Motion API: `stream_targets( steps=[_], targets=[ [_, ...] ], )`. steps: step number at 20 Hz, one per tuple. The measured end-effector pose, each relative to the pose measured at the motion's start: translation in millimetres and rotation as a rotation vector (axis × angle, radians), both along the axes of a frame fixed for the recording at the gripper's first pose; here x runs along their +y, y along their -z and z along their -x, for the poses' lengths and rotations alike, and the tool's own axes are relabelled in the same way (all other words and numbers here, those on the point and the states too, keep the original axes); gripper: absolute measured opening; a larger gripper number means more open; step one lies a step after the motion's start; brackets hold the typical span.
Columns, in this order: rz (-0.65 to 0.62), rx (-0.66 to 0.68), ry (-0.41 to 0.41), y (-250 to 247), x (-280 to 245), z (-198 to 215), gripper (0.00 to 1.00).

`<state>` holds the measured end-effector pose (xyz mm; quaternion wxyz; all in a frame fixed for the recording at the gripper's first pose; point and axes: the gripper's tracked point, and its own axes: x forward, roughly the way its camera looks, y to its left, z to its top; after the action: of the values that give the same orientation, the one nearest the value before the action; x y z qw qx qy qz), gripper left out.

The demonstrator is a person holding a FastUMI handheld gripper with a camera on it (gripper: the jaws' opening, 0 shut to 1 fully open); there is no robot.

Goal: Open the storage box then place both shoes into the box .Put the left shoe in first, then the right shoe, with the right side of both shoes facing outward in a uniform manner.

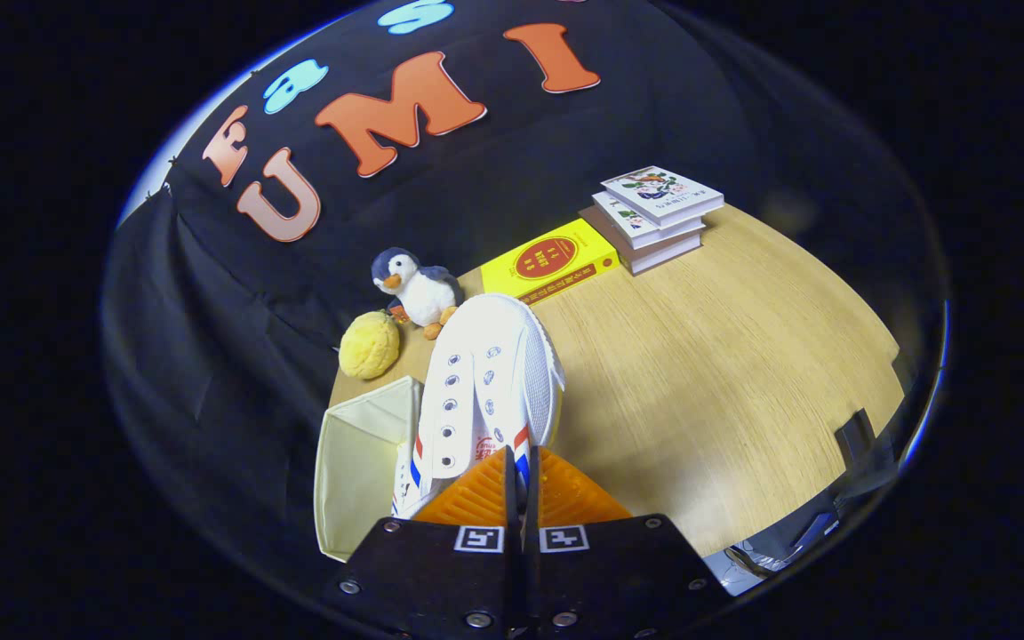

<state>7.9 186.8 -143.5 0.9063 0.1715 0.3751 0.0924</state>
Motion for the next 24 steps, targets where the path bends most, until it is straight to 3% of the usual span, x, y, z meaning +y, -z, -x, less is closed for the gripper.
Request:
stream_targets(
  steps=[5,11,21,23,24],
  targets=[
    [-0.009,-0.037,-0.061,-16,67,14,0.0],
    [0.055,-0.026,-0.124,11,126,27,0.0],
    [0.294,0.0,-0.146,80,143,22,0.0],
    [0.276,0.01,-0.16,84,153,25,0.05],
    [0.257,-0.006,-0.158,76,158,24,0.18]
  ],
)
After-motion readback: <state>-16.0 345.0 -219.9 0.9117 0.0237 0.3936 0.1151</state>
